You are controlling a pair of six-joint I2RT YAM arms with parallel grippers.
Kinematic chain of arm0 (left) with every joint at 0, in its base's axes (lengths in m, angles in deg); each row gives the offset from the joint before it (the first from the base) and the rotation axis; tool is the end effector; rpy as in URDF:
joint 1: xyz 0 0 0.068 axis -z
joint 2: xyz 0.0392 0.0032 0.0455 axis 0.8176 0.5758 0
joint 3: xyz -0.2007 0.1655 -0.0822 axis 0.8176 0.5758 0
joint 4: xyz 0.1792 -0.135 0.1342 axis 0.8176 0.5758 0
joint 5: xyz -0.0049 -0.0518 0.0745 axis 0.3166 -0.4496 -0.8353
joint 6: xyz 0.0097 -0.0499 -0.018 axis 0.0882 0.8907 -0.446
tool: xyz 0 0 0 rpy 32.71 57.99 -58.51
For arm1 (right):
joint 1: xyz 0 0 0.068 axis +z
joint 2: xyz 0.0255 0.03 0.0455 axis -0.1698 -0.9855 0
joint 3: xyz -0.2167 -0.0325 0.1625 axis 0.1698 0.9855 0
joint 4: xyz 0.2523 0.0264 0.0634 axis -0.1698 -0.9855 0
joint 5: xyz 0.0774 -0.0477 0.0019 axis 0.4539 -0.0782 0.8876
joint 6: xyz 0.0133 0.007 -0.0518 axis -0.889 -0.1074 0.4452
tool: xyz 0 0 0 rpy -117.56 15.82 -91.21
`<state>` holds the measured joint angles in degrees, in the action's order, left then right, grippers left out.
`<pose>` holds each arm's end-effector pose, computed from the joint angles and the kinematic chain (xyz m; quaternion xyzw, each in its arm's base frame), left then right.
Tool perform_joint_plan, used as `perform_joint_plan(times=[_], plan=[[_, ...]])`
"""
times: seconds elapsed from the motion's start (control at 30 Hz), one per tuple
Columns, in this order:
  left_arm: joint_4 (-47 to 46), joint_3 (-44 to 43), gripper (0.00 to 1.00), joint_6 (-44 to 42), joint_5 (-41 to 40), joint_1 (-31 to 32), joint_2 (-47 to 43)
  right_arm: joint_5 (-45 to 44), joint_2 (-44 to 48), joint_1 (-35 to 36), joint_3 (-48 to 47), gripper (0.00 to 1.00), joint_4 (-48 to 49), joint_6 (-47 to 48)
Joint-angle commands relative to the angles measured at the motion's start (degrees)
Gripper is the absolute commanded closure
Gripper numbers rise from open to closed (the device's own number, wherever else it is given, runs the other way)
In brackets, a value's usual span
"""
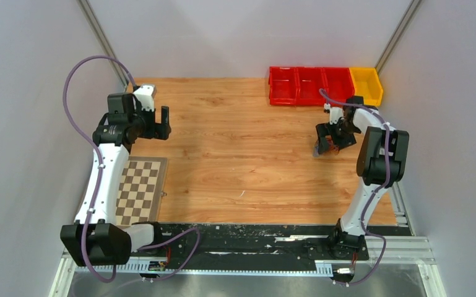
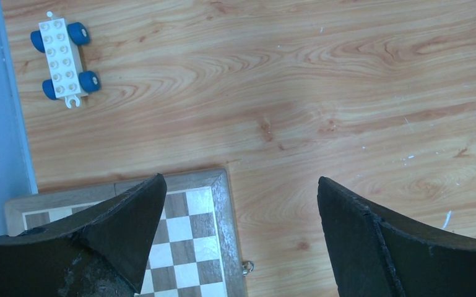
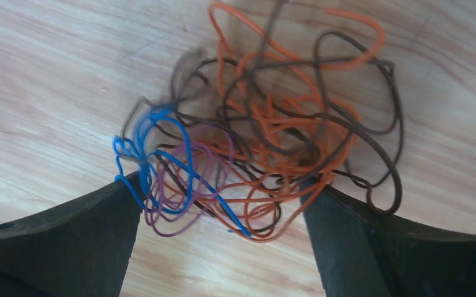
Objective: Untangle the cables
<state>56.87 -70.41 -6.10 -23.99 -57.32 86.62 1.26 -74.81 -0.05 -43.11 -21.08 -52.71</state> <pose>0.2494 0.0035 0.3588 0.0534 0.9000 -0.0702 0.4270 0.3780 -0.0553 0.1758 -0.1605 0.9734 0.1058 0.1245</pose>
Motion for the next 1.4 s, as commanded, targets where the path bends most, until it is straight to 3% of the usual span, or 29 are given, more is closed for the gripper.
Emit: perform_joint_plan(times=[0.0, 0.13, 0.27, 0.33, 0.4, 0.53, 0.57, 0.67, 0.7, 0.73, 0.9, 1.13, 1.37], plan=[[-3.0, 1.6, 0.0, -2.2, -0.5, 0.2, -1.4, 5.7, -3.3, 0.8, -4.0, 0.01, -0.4, 0.7], [-4.5, 3.7, 0.0, -4.0, 1.6, 0.1, -2.1, 11.3, -2.9, 4.1, -3.0, 0.45, -0.8, 2.0], [-3.5, 4.6, 0.0, -6.9, 10.7, 0.2, -2.7, 17.3, 3.2, 12.1, 0.7, 0.85, -0.9, 3.6], [-2.6, 4.6, 0.0, -7.2, 17.0, 0.2, -2.5, 20.6, 6.6, 17.4, 2.1, 0.96, -1.1, 3.6], [-2.5, 5.3, 0.0, -5.8, 24.4, 0.3, -2.0, 23.9, 10.0, 23.2, 2.5, 1.0, -1.3, 3.1], [-6.5, 9.9, 0.0, -0.8, 33.8, 2.9, -1.3, 29.6, 12.8, 31.5, 0.9, 1.0, -1.4, 0.8], [-8.3, 11.9, 0.0, 0.0, 35.2, 3.7, -1.1, 29.7, 12.8, 32.9, 0.4, 0.94, -1.3, -0.1], [-11.9, 16.7, 0.0, 3.1, 36.7, 7.3, 0.9, 29.4, 12.1, 33.3, 0.7, 0.25, -1.3, -1.8], [-13.6, 17.4, 0.0, 4.1, 36.9, 7.9, 1.4, 28.4, 12.0, 32.9, 1.5, 0.13, -1.3, -1.8], [-14.6, 18.8, 0.0, 5.8, 36.9, 8.9, 2.5, 27.6, 12.1, 32.3, 2.5, 0.07, -1.3, -1.4], [-22.4, 22.5, 0.03, 11.1, 37.9, 11.4, 7.7, 26.6, 11.6, 30.7, 5.6, 0.03, -0.4, -2.1], [-23.9, 24.6, 0.18, 11.1, 40.4, 14.4, 17.4, 28.7, 11.4, 33.3, 9.8, 0.03, 8.4, -10.7], [-30.8, 25.1, 0.18, 14.8, 42.1, 20.0, 25.3, 32.2, 7.9, 37.8, 14.3, 0.08, 16.2, -17.1]])
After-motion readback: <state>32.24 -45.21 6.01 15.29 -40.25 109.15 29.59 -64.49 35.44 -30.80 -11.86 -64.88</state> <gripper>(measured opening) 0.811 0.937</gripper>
